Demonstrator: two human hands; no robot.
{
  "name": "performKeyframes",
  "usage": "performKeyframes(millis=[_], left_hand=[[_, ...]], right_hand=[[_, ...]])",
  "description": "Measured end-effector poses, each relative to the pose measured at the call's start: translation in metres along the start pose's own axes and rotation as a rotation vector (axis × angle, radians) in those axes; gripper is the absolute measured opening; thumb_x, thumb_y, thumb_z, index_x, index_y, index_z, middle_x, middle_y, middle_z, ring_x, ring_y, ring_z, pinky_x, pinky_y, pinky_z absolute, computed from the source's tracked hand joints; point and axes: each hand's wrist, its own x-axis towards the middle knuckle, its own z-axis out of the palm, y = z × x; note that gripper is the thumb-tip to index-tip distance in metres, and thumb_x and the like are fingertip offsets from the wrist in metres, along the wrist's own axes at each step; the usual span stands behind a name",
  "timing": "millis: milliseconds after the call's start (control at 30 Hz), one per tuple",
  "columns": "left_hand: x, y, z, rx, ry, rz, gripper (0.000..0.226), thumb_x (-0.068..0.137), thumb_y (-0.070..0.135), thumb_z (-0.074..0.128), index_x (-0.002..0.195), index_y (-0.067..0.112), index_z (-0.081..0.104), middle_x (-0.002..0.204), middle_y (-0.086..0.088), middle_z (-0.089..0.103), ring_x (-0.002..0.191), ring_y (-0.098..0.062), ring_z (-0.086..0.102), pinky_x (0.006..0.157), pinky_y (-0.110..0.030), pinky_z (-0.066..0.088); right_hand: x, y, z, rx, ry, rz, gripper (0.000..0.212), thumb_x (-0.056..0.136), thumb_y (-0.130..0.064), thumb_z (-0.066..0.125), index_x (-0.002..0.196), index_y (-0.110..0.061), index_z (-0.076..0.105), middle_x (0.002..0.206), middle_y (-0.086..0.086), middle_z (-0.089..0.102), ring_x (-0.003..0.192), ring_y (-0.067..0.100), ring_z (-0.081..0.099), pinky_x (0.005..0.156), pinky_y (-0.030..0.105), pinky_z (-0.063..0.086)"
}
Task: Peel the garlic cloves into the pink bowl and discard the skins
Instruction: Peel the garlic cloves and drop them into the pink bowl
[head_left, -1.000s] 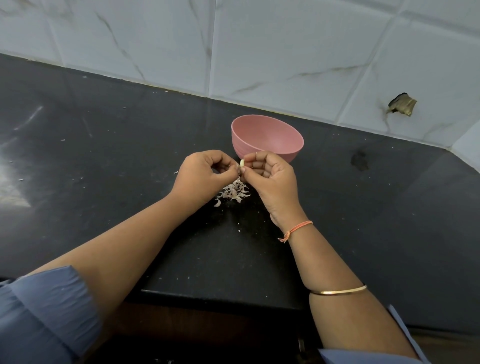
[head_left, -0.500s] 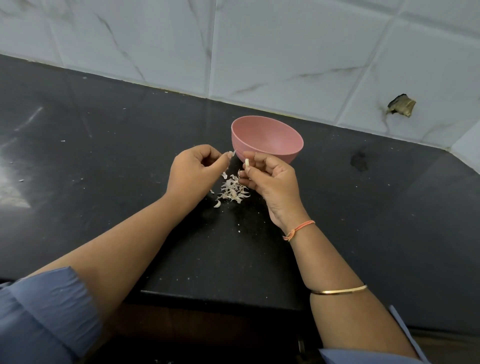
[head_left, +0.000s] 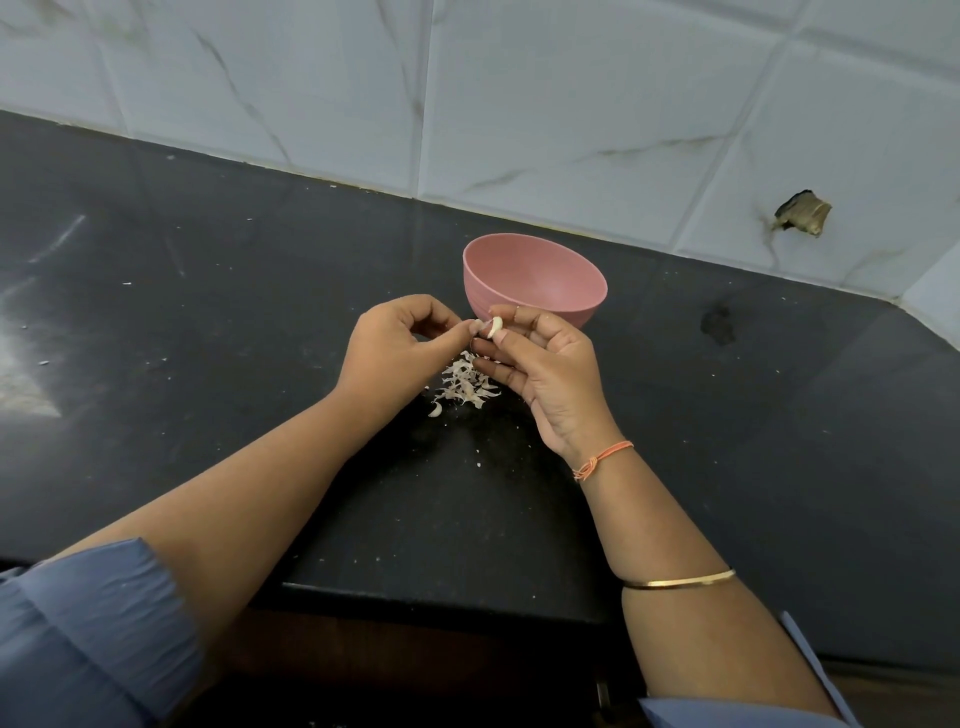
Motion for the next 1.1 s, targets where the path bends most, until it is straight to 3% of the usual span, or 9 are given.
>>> performKeyframes(millis=[100,200,267,367,500,633,733,833,1100], left_hand=[[0.0006,0.0002,0.0015,-0.049,0.011,-0.006,0.009,0.077,0.026,0.074,0.075,0.022,0.066,0.075,0.007,0.069,0.068,-0.002,0.063,0.064,-0.015,0.051],[0.0013,-0.0001,0.0011,-0.154,0.001,-0.01,0.015,0.078,0.016,0.074,0.08,0.024,0.061,0.082,0.001,0.07,0.073,-0.01,0.066,0.067,-0.02,0.055],[0.0021,-0.0003,0.0001,-0.157,-0.01,-0.005,0.017,0.082,0.01,0.069,0.083,0.026,0.062,0.085,0.002,0.069,0.074,-0.015,0.065,0.069,-0.026,0.056],[0.0018,0.0011,-0.0003,-0.076,-0.001,-0.017,0.029,0.081,0.003,0.058,0.074,0.03,0.067,0.084,0.006,0.068,0.071,-0.01,0.061,0.069,-0.024,0.053],[0.0,0.0057,0.0004,-0.085,-0.026,-0.082,0.026,0.081,0.004,0.054,0.073,0.025,0.069,0.084,0.003,0.069,0.072,-0.015,0.062,0.069,-0.027,0.051],[-0.0026,0.0064,0.0003,-0.123,-0.111,-0.094,0.012,0.086,0.015,0.061,0.079,0.018,0.071,0.068,0.004,0.066,0.065,-0.016,0.059,0.063,-0.038,0.055],[-0.0025,0.0061,0.0005,-0.13,-0.094,-0.058,0.009,0.085,0.018,0.065,0.079,0.022,0.069,0.066,0.011,0.066,0.062,-0.003,0.06,0.06,-0.025,0.054],[-0.0018,0.006,0.0008,-0.106,-0.082,0.009,0.011,0.084,0.012,0.066,0.083,0.022,0.07,0.081,0.009,0.068,0.068,0.004,0.061,0.062,-0.008,0.047],[-0.0016,0.0032,0.0006,-0.099,-0.064,0.08,0.007,0.08,0.019,0.072,0.081,0.025,0.071,0.08,0.01,0.068,0.074,0.0,0.063,0.066,-0.008,0.047]], right_hand=[[-0.0001,-0.0004,0.0002,0.013,-0.004,-0.002,0.017,0.089,0.005,0.055,0.102,-0.004,0.061,0.09,0.012,0.07,0.083,0.02,0.069,0.077,0.034,0.058],[-0.0004,-0.0011,0.0006,0.025,-0.01,-0.01,0.019,0.088,0.006,0.056,0.102,-0.007,0.06,0.091,0.013,0.069,0.082,0.02,0.068,0.076,0.032,0.058],[-0.0003,-0.0013,0.0009,0.034,-0.002,-0.013,0.02,0.087,0.006,0.057,0.101,-0.007,0.06,0.09,0.012,0.068,0.08,0.019,0.068,0.075,0.031,0.058],[-0.0002,-0.0012,0.0013,0.042,0.002,-0.011,0.02,0.086,0.007,0.058,0.098,-0.008,0.061,0.087,0.01,0.066,0.077,0.017,0.068,0.074,0.031,0.059],[-0.0001,-0.0014,0.001,0.034,0.007,-0.011,0.022,0.084,0.009,0.059,0.098,-0.008,0.062,0.084,0.007,0.065,0.077,0.015,0.066,0.074,0.03,0.058],[0.0001,-0.0015,0.0007,0.021,0.002,-0.016,0.024,0.082,0.01,0.06,0.095,-0.009,0.063,0.082,0.006,0.065,0.077,0.016,0.066,0.073,0.027,0.058],[0.0005,-0.001,0.0006,-0.008,0.012,-0.034,0.023,0.081,0.01,0.062,0.094,-0.008,0.063,0.082,0.005,0.065,0.076,0.014,0.066,0.073,0.028,0.058],[0.0007,0.0,0.0006,-0.059,0.006,-0.071,0.023,0.08,0.01,0.062,0.093,-0.01,0.065,0.085,0.007,0.066,0.078,0.014,0.067,0.075,0.029,0.058],[0.0014,0.0037,-0.0001,-0.187,-0.003,-0.149,0.021,0.082,0.009,0.061,0.099,-0.002,0.067,0.087,0.011,0.069,0.081,0.017,0.068,0.075,0.027,0.058]])
